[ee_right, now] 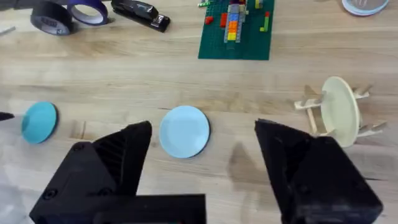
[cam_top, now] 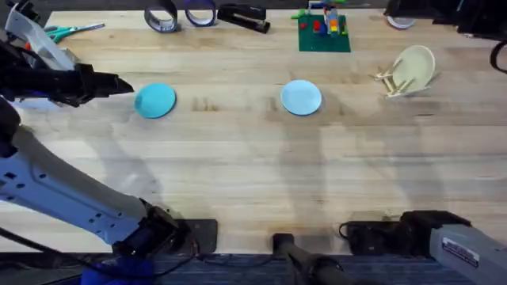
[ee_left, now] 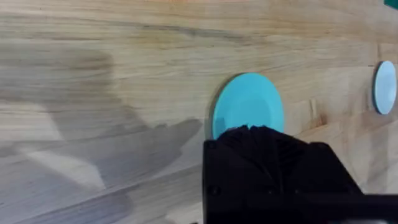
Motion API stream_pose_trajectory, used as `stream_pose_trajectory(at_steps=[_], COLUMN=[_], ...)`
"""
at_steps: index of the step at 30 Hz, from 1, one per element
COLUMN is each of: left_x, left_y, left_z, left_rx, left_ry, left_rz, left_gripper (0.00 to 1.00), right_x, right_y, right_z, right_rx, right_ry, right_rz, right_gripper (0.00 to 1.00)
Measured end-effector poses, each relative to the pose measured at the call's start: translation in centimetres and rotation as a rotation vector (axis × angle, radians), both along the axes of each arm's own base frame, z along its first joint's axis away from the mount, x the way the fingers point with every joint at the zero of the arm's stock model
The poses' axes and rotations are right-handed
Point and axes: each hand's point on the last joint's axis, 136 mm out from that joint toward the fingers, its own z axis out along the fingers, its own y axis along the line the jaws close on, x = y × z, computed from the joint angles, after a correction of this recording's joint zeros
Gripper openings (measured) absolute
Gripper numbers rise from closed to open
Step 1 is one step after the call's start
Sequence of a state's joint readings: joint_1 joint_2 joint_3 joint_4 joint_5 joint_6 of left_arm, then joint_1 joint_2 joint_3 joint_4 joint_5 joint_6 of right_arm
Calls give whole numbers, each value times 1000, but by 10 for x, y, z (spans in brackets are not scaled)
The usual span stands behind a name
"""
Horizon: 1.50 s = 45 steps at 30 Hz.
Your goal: Pick up the plates from the table one by one and place each into a slot on the dish rack.
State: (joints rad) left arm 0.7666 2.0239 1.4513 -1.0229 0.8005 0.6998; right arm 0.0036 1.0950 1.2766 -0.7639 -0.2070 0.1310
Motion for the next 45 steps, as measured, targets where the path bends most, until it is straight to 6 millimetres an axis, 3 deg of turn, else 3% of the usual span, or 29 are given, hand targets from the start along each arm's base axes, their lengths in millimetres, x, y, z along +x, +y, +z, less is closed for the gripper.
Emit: stream_pose_trajectory(at_steps=[39,45], left_x=[-12,-13], left_y=[-1,-3], left_z=[-8,-35], left_rx=[13,-46], left_ry=[78,122], left_rz=[-3,-5], left_gripper=[41,40], right_x=[0,0], right_y=[0,0], right_z=[0,0], right_rx=[0,0], right_ry=[0,0], right_rz=[0,0], right_gripper=[995,994])
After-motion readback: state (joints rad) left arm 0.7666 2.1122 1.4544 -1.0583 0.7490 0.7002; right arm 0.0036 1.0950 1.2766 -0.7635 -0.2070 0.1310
